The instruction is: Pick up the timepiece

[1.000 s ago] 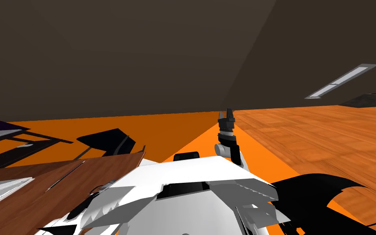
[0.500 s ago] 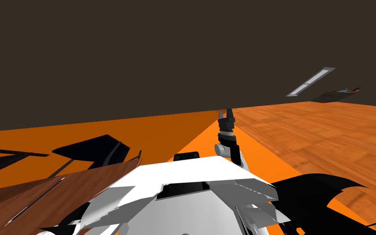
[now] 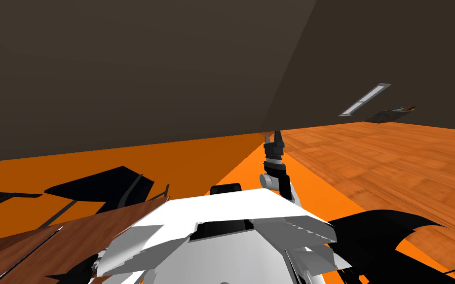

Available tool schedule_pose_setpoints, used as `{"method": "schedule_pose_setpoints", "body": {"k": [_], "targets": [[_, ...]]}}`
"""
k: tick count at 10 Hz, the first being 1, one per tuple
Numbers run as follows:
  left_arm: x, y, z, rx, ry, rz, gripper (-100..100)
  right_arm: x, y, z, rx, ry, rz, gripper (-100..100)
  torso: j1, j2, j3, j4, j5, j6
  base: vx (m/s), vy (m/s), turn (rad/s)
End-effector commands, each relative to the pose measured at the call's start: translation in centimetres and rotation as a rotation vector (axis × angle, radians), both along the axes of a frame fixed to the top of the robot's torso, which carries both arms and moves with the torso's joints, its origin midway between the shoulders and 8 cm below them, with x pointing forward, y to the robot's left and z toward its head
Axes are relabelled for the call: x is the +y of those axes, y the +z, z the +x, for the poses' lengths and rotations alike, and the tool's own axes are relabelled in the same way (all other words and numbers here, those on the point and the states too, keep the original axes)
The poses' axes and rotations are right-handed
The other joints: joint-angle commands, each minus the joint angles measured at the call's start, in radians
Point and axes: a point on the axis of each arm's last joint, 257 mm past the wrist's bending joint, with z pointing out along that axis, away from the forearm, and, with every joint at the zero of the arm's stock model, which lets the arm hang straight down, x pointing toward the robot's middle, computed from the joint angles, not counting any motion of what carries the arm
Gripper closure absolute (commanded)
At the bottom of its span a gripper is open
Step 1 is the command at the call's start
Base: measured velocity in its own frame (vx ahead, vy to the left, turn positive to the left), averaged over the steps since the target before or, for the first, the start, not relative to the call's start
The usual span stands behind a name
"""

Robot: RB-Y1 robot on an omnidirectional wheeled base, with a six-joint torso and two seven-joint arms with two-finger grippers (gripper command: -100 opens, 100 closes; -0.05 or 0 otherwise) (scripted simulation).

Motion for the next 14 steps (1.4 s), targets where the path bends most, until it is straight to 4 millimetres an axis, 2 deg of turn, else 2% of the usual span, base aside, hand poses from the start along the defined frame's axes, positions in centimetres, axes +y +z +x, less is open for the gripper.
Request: {"method": "schedule_pose_setpoints", "body": {"k": [1, 5, 6, 7, 11, 12, 13, 14], "targets": [[-0.1, -0.6, 0.0, 0.000, 0.004, 0.001, -100, 0.0, 0.0, 0.0, 0.000, 0.000, 0.000, 0, 0.000, 0.000, 0.000, 0.000, 0.000, 0.000, -0.003, 0.025, -0.019], [-0.6, -1.9, 0.0, 0.001, 0.010, -0.001, -100, 0.0, 0.0, 0.0, 0.000, 0.000, 0.000, 0, 0.003, 0.002, 0.001, 0.000, 0.001, 0.000, -0.017, 0.049, -0.024], [-0.5, -1.7, -0.1, 0.001, 0.010, -0.001, -100, 0.0, 0.0, 0.0, 0.000, 0.000, 0.000, 0, 0.003, 0.002, 0.001, 0.000, 0.001, 0.000, -0.007, 0.020, -0.008], [-0.5, -1.7, -0.1, 0.001, 0.010, -0.001, 100, 0.0, 0.0, 0.0, 0.000, 0.000, 0.000, 0, 0.001, 0.001, 0.001, 0.000, 0.000, 0.000, 0.000, 0.000, 0.000], [-0.3, -1.6, -0.2, 0.001, 0.013, 0.002, 100, 0.0, 0.0, 0.0, 0.000, 0.000, 0.000, 0, 0.007, 0.000, 0.000, 0.000, 0.006, 0.002, -0.001, 0.001, 0.006], [-0.3, -1.6, -0.2, 0.001, 0.013, 0.002, 0, 0.0, 0.0, 0.0, 0.000, 0.000, 0.000, 0, 0.008, 0.000, 0.000, 0.000, 0.006, 0.001, 0.000, 0.000, 0.000], [-0.3, -1.1, 0.0, 0.000, 0.007, 0.000, 100, 0.0, 0.0, 0.0, 0.000, 0.000, 0.000, 0, 0.008, 0.000, 0.000, 0.000, 0.006, 0.001, 0.011, -0.028, 0.025], [-0.2, -0.7, 0.0, 0.000, 0.005, 0.001, 100, 0.0, 0.0, 0.0, 0.000, 0.000, 0.000, 0, 0.007, 0.000, 0.000, 0.000, 0.006, 0.001, 0.020, -0.061, 0.031]]}}
